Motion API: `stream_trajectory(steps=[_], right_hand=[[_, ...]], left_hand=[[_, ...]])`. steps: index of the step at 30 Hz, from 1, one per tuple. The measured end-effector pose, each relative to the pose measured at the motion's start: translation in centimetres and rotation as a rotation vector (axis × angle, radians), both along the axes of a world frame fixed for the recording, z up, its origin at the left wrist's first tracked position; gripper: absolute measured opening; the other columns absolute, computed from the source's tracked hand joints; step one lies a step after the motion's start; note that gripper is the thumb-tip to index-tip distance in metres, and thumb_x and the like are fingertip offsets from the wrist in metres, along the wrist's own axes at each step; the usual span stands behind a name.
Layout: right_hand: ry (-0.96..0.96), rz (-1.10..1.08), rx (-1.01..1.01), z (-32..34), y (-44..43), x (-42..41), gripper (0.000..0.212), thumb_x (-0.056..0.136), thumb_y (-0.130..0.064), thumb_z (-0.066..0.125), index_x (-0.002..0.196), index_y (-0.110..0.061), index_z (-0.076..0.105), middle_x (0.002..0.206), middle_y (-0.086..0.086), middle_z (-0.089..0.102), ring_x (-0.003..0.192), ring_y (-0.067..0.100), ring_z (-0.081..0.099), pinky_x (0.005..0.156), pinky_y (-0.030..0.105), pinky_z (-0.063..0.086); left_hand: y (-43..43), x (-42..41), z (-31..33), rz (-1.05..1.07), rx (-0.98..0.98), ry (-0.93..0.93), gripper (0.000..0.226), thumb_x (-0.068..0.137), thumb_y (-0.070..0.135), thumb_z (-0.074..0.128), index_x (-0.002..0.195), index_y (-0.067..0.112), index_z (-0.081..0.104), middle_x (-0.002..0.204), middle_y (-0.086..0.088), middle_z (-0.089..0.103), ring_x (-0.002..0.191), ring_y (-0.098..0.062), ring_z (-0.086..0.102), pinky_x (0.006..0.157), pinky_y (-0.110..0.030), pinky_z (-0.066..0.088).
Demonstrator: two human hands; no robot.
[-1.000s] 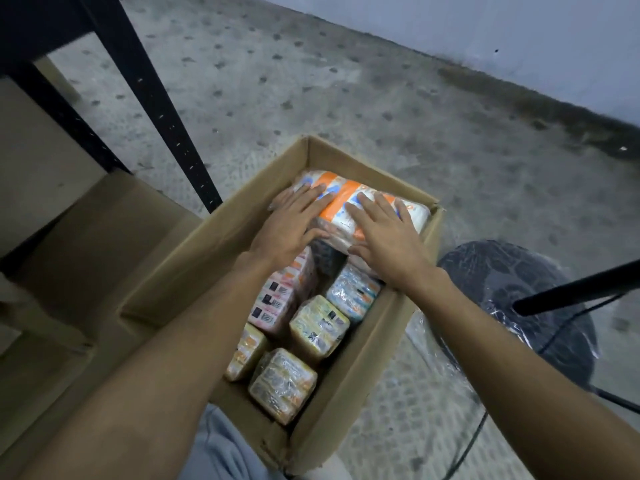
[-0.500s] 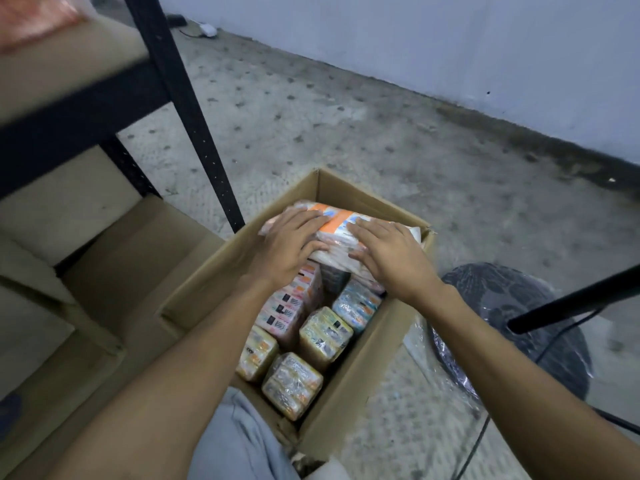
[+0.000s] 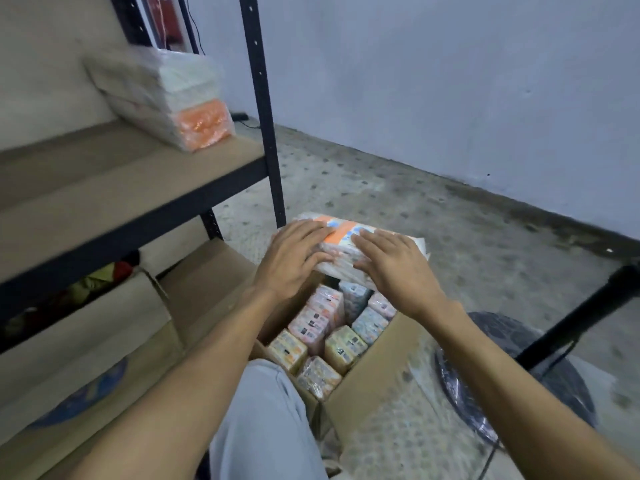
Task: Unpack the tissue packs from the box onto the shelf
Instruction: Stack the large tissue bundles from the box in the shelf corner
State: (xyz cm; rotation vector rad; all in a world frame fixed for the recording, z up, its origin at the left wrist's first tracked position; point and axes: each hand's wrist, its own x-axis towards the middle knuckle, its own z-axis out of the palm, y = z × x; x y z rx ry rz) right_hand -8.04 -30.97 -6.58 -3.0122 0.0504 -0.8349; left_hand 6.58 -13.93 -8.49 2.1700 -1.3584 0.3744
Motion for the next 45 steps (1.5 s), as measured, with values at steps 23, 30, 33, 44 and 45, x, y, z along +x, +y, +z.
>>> stream_trajectory(steps=[23, 30, 33, 44, 45], right_hand=[[-0.223, 0.235, -0.082, 12.4, 16.1, 7.8, 0.039, 0.086, -0.030, 0.065, 0.120, -0.012, 0.059, 0.118, 0.007, 0.065, 0.107, 0.032, 0.061, 0.087, 0.044, 0.047], [-0.130, 0.222, -0.057, 13.0, 20.0, 12.4, 0.040, 0.085, -0.032, 0.065, 0.120, -0.014, 0.058, 0.114, 0.007, 0.064, 0.109, 0.034, 0.057, 0.090, 0.047, 0.041], [-0.085, 0.205, -0.008, 13.2, 21.4, 14.4, 0.042, 0.086, -0.034, 0.062, 0.123, -0.014, 0.056, 0.118, 0.007, 0.062, 0.113, 0.034, 0.053, 0.094, 0.046, 0.036], [-0.001, 0.269, 0.327, 13.8, 25.6, 20.2, 0.051, 0.084, -0.041, 0.062, 0.128, -0.018, 0.054, 0.137, 0.009, 0.051, 0.131, 0.030, 0.039, 0.107, 0.043, 0.027], [-0.016, 0.320, 0.392, 14.0, 25.4, 20.1, 0.051, 0.083, -0.040, 0.063, 0.127, -0.017, 0.056, 0.136, 0.008, 0.052, 0.130, 0.029, 0.042, 0.107, 0.041, 0.029]], left_hand=[[18.5, 3.1, 14.6, 0.296, 0.019, -0.218, 0.052, 0.093, 0.051, 0.043, 0.138, 0.026, 0.048, 0.141, 0.005, 0.050, 0.133, -0.015, 0.041, 0.113, -0.040, 0.030], [21.5, 6.2, 14.1, 0.364, 0.038, -0.135, 0.051, 0.094, 0.041, 0.044, 0.142, 0.025, 0.040, 0.148, 0.002, 0.041, 0.140, -0.017, 0.030, 0.117, -0.039, 0.017], [22.4, 7.5, 13.7, 0.454, 0.041, -0.104, 0.052, 0.095, 0.038, 0.048, 0.144, 0.024, 0.038, 0.152, -0.001, 0.035, 0.143, -0.023, 0.026, 0.117, -0.044, 0.017], [27.0, 8.5, 12.0, 0.852, 0.237, 0.266, 0.062, 0.097, 0.051, 0.037, 0.150, 0.022, 0.024, 0.160, -0.003, 0.016, 0.148, -0.023, 0.009, 0.120, -0.045, 0.008], [27.0, 8.6, 12.0, 0.848, 0.257, 0.277, 0.060, 0.098, 0.051, 0.036, 0.150, 0.022, 0.025, 0.160, -0.003, 0.016, 0.148, -0.023, 0.010, 0.120, -0.045, 0.008]])
